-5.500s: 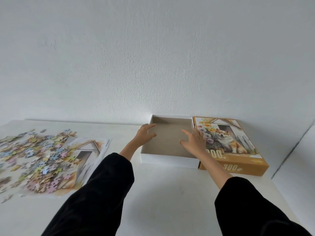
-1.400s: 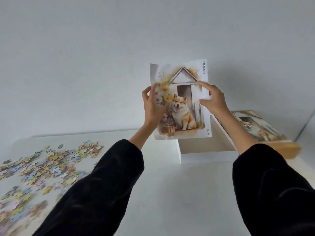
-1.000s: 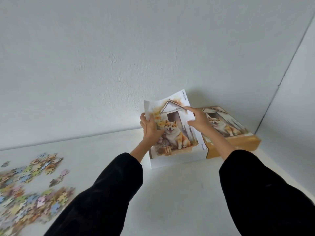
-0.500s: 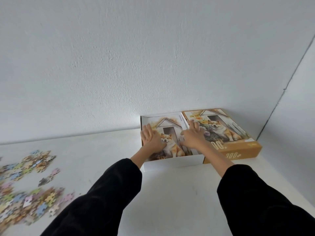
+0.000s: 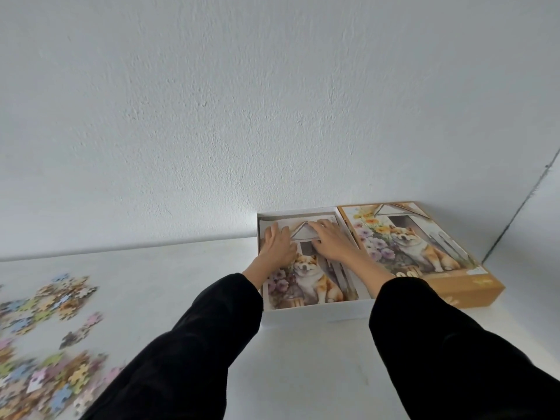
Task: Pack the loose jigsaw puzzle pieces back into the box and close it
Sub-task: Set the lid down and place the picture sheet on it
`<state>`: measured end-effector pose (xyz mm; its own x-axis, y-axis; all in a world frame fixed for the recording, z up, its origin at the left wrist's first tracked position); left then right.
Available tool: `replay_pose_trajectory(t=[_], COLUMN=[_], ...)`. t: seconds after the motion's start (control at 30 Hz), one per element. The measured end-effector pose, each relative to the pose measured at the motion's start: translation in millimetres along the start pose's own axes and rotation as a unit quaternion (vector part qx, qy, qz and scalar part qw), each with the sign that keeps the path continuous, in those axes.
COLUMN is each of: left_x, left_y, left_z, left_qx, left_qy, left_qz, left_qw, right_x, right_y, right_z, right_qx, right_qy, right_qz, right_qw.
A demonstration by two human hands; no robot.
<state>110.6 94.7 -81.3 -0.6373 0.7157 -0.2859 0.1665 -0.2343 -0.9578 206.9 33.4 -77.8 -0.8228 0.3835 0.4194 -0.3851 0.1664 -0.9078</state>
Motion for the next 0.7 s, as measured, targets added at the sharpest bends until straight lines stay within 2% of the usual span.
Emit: replay_pose_trajectory(t=[0.27,0.43,0.7], left_x=[3.0,4.7,4.7], left_y=[18.4,19.8,21.6], left_z=[-4.4,-6.4,-8.9], left_qx=[0.014,0.010,-0.008], left_qy=[0.024,0.018,0.025], left_qz=[-0.077,-0.059,-0.092], left_qw=[0.997,0.998,0.995], right_x=[-15.6,-11.0,-14.1], right_y=[16.1,9.2,17.5], right_z=[-2.8,-3.1,-5.6], right_qx=[-0.031,-0.071,-0.037], right_qy=[-0.002,-0.035,-0.031], right_qz=[-0.018,-0.002,0.013], right_qw=[0.999,0.997,0.999])
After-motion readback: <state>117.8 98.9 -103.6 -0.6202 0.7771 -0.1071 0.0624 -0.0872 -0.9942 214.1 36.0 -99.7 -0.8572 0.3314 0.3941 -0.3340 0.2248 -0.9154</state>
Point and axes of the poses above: each hand's wrist, its own z-axis away from the middle knuckle, its own y-axis out of the palm, x = y × z, the point moved 8 cm from there along -z, towards the middle knuckle, and after that the axes turned 6 degrees about -z, right-handed, at the moved point
